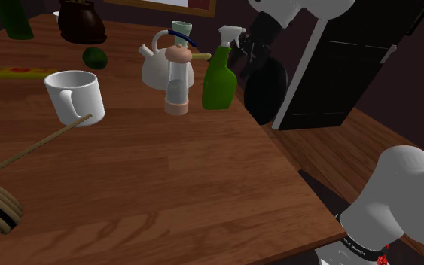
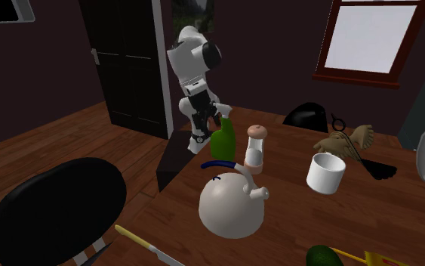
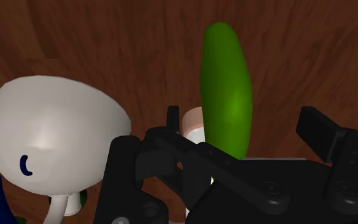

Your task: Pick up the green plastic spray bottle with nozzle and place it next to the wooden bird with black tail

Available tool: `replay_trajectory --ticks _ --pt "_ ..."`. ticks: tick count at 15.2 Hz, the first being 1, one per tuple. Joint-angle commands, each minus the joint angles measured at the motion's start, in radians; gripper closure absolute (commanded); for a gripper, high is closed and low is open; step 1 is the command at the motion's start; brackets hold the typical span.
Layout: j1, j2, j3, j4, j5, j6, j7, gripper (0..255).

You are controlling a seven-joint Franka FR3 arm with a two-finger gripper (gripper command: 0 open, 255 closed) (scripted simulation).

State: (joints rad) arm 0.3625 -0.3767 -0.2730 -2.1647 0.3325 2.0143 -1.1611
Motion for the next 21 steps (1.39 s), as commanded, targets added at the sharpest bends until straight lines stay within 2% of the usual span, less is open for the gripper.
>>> replay_trajectory --ticks 1,5,13,14,21 --pt "0.008 0.009 0.001 -0.012 0.01 0.024 -0.016 0" --pt "0.018 0.031 0.009 -0.048 0.027 0.083 -0.025 0" --pt "0.018 0.031 0.009 -0.048 0.027 0.083 -0.025 0" --pt "0.018 0.031 0.009 -0.048 0.027 0.083 -0.025 255" --pt "0.018 0.031 0.009 -0.048 0.027 0.083 -0.025 255"
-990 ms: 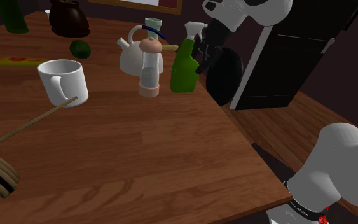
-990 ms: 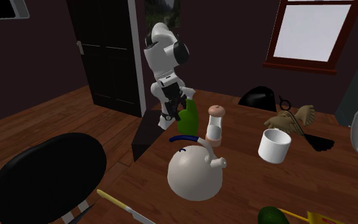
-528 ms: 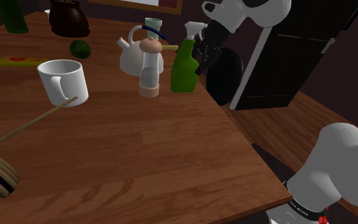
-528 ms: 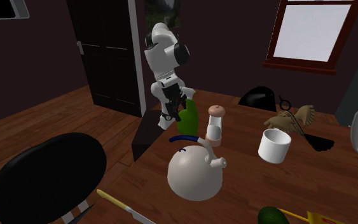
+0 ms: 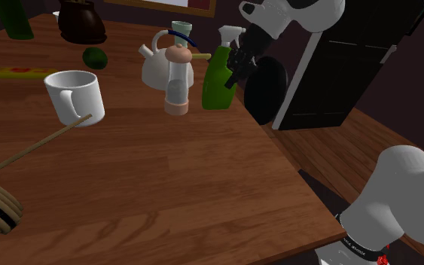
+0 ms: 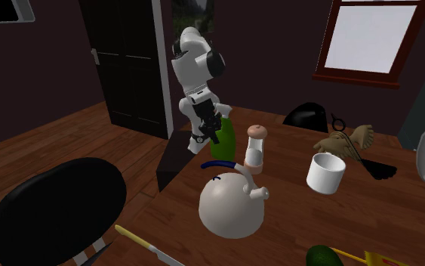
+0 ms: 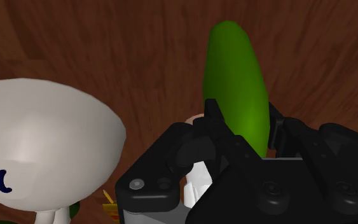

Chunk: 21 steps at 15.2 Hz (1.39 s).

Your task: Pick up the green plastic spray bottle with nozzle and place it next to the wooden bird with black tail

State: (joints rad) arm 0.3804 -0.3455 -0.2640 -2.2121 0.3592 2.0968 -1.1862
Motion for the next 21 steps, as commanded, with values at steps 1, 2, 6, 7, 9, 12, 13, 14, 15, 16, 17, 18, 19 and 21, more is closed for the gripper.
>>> replay_trajectory --ticks 1,2,6,7,9,12,13,14,15,16,17,18,19,21 --pt "0.0 0.0 0.0 0.0 0.0 0.0 0.0 255" --pt "0.0 0.0 0.0 0.0 0.0 0.0 0.0 255" --pt "-0.002 -0.005 0.002 0.047 -0.011 -0.049 0.021 255" --pt "-0.002 -0.005 0.003 0.06 -0.013 -0.061 0.027 255" --pt "-0.003 -0.006 0.003 0.085 -0.017 -0.085 0.037 255" --pt "-0.003 -0.006 0.004 0.125 -0.023 -0.122 0.051 255" --pt "-0.003 -0.005 0.004 0.138 -0.024 -0.134 0.056 255" --pt "-0.003 -0.004 0.004 0.152 -0.026 -0.147 0.06 255" --pt "-0.003 -0.003 0.004 0.166 -0.027 -0.159 0.065 255" --pt "-0.003 -0.002 0.004 0.18 -0.029 -0.171 0.069 255" --pt "-0.003 0.0 0.004 0.195 -0.03 -0.184 0.074 255" --pt "-0.003 0.001 0.004 0.209 -0.031 -0.196 0.078 255" --pt "-0.002 0.003 0.004 0.224 -0.032 -0.209 0.082 255" --pt "-0.002 0.008 0.003 0.255 -0.033 -0.233 0.091 255"
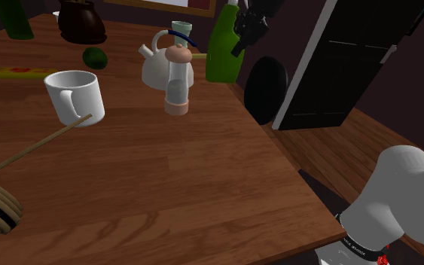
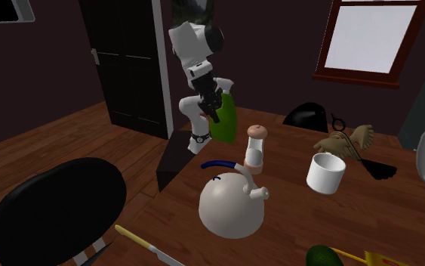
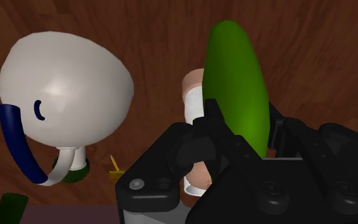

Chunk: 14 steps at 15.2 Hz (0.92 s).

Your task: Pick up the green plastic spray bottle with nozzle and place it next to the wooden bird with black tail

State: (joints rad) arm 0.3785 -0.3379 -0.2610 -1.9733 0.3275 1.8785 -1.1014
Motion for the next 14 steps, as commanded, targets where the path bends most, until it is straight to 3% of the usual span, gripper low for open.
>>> replay_trajectory --ticks 1,14 --pt "0.0 0.003 0.0 0.032 -0.002 -0.028 0.01 255" --pt "0.006 0.057 -0.011 0.259 -0.001 -0.196 0.059 255"
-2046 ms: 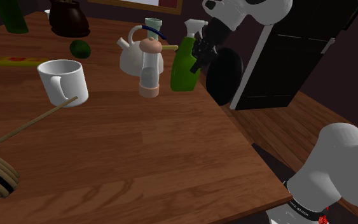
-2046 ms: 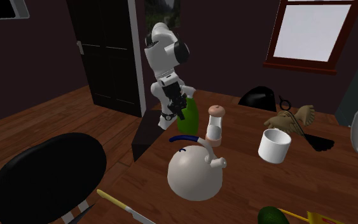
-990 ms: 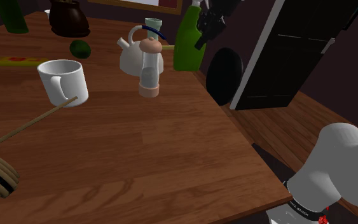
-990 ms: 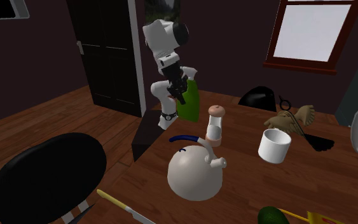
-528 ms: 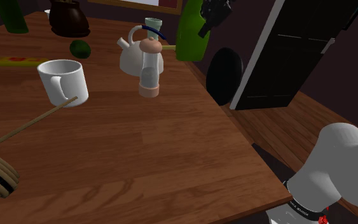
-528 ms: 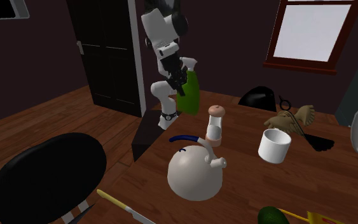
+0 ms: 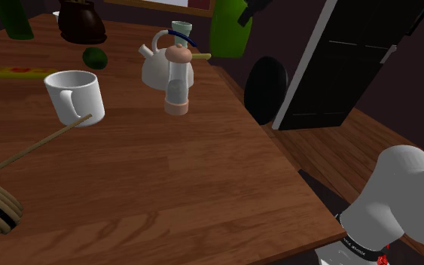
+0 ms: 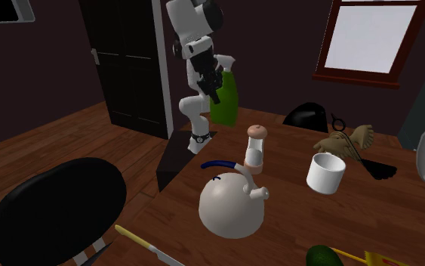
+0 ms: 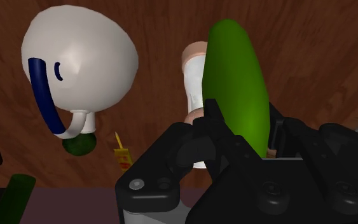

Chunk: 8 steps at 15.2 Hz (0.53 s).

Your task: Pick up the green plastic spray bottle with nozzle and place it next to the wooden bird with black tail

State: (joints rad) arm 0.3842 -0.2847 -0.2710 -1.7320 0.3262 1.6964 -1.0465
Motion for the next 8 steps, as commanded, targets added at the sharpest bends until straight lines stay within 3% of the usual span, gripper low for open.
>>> replay_trajectory --ticks 1,8 --pt "0.001 0.009 -0.002 0.037 0.001 -0.027 0.008 255" --pt "0.004 0.059 -0.014 0.186 0.013 -0.126 0.031 255"
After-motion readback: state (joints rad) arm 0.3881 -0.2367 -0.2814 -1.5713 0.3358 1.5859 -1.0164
